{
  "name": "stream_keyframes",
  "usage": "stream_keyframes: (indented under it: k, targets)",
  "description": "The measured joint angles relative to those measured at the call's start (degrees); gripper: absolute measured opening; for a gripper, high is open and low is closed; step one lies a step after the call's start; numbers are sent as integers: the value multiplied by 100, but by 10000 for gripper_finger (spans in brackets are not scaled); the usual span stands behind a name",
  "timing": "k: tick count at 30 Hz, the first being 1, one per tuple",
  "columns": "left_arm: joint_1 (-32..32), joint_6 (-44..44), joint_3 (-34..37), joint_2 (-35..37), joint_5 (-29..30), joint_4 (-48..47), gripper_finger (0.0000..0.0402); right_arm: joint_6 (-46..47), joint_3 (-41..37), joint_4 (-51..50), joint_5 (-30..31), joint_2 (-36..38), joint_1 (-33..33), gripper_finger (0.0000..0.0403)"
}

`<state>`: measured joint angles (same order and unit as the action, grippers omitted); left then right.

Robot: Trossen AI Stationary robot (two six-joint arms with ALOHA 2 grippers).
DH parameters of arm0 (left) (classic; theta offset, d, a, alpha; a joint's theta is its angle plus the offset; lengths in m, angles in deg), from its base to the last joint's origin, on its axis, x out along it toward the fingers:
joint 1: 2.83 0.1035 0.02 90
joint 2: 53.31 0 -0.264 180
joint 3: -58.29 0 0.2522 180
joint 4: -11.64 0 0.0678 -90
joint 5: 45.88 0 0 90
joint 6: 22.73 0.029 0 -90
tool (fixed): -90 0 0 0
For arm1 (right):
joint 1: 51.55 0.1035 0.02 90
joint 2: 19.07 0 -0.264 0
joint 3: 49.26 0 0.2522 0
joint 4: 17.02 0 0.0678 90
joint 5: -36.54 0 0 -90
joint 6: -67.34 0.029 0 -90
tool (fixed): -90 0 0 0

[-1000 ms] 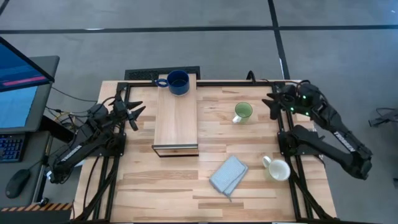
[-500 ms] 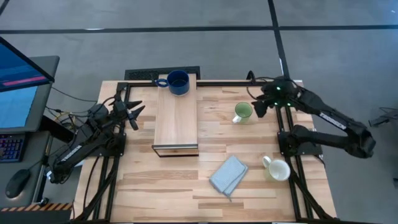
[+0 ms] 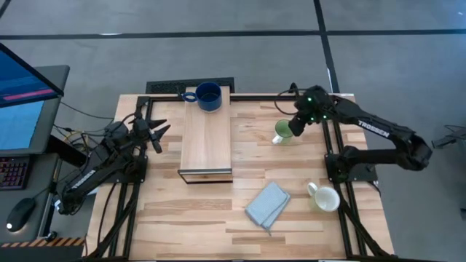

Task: Stack small to large cups/mugs on shelf
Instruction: Put the white green mug on the shelf

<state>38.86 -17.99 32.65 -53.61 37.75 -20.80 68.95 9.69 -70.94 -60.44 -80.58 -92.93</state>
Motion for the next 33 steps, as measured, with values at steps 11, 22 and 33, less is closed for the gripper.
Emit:
stream_keyframes:
  k: [11,22,33]
  targets:
    - [0,-94,0,2,-2,-2,123,-101,0,35,453,-573,10,235]
    - [0,-107,-2,2,-2,-60,123,-160,0,160,688,-676,15,235]
    - [1,-118,-2,0,90,-186,123,252,0,116,686,-678,15,235]
